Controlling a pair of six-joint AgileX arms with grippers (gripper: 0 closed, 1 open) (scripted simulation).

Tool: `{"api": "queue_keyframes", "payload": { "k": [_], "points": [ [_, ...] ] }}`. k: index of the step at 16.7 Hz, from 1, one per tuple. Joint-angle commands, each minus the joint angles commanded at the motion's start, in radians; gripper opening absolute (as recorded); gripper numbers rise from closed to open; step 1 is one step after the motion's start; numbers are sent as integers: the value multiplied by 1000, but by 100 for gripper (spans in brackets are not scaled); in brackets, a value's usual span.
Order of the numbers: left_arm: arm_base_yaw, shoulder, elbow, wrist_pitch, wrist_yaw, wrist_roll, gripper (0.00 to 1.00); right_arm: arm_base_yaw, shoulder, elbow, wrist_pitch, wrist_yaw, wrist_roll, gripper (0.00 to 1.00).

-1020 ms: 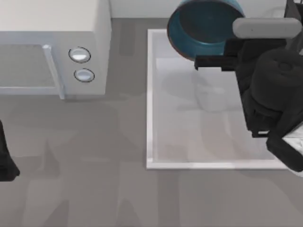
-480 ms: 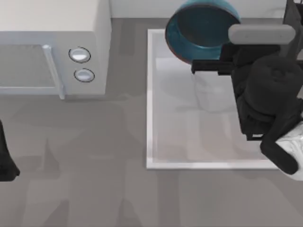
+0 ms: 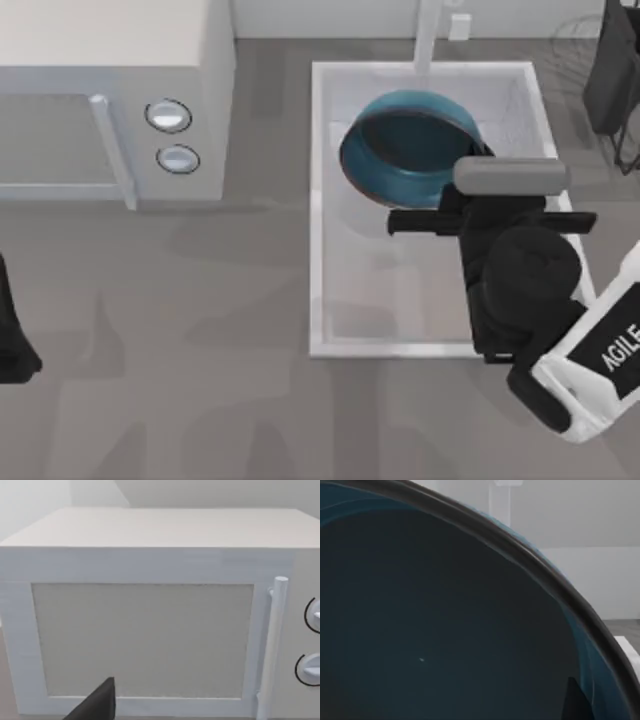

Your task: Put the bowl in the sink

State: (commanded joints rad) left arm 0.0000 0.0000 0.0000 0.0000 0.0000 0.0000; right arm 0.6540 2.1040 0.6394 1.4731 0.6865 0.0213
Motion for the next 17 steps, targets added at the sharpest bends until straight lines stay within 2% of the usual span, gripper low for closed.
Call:
{"api": "queue_keyframes", "payload": {
  "k": [4, 9, 17],
  "points": [
    [0, 0, 0, 0, 0, 0, 100, -4, 121, -29, 133, -2, -5, 0],
    [0, 0, 0, 0, 0, 0, 100, -5, 127, -31, 140, -2, -5, 0],
    [0, 0, 0, 0, 0, 0, 100, -5, 127, -31, 140, -2, -5, 60]
  ]
}}
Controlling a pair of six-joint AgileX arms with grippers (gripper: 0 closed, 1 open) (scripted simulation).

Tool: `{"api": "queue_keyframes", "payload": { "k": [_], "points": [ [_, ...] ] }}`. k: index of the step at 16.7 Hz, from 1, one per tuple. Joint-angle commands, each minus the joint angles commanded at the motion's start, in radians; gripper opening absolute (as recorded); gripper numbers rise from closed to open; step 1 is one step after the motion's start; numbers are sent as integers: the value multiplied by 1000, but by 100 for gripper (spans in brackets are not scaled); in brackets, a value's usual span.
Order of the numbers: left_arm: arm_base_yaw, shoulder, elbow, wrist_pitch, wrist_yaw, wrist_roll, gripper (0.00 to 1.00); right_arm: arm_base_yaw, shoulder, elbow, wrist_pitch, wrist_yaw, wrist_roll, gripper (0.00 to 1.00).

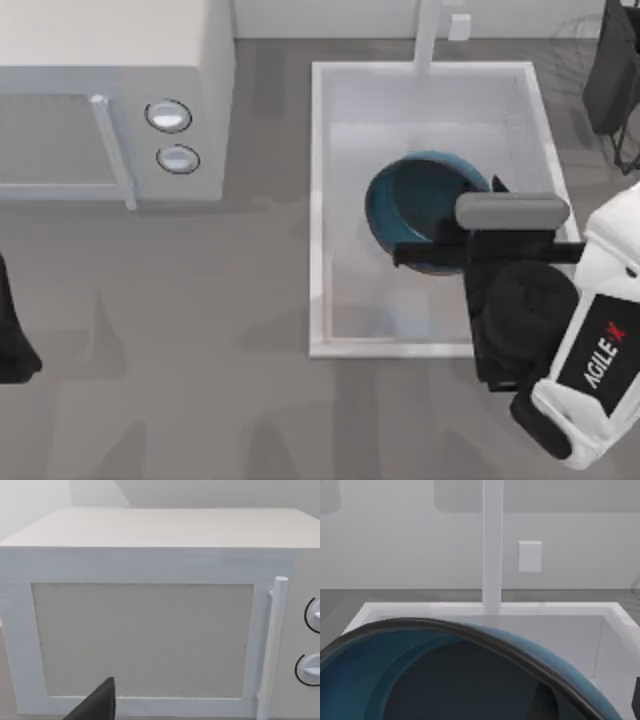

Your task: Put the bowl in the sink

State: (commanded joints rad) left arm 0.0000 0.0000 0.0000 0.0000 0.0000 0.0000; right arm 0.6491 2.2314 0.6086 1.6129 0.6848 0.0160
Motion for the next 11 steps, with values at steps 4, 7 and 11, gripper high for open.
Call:
{"api": "queue_keyframes", "payload": {
  "k": [4, 7, 11],
  "points": [
    [0, 0, 0, 0, 0, 0, 100, 0, 0, 0, 0, 0, 0, 90],
    [0, 0, 0, 0, 0, 0, 100, 0, 0, 0, 0, 0, 0, 100],
    [0, 0, 0, 0, 0, 0, 100, 0, 0, 0, 0, 0, 0, 100]
  ]
}}
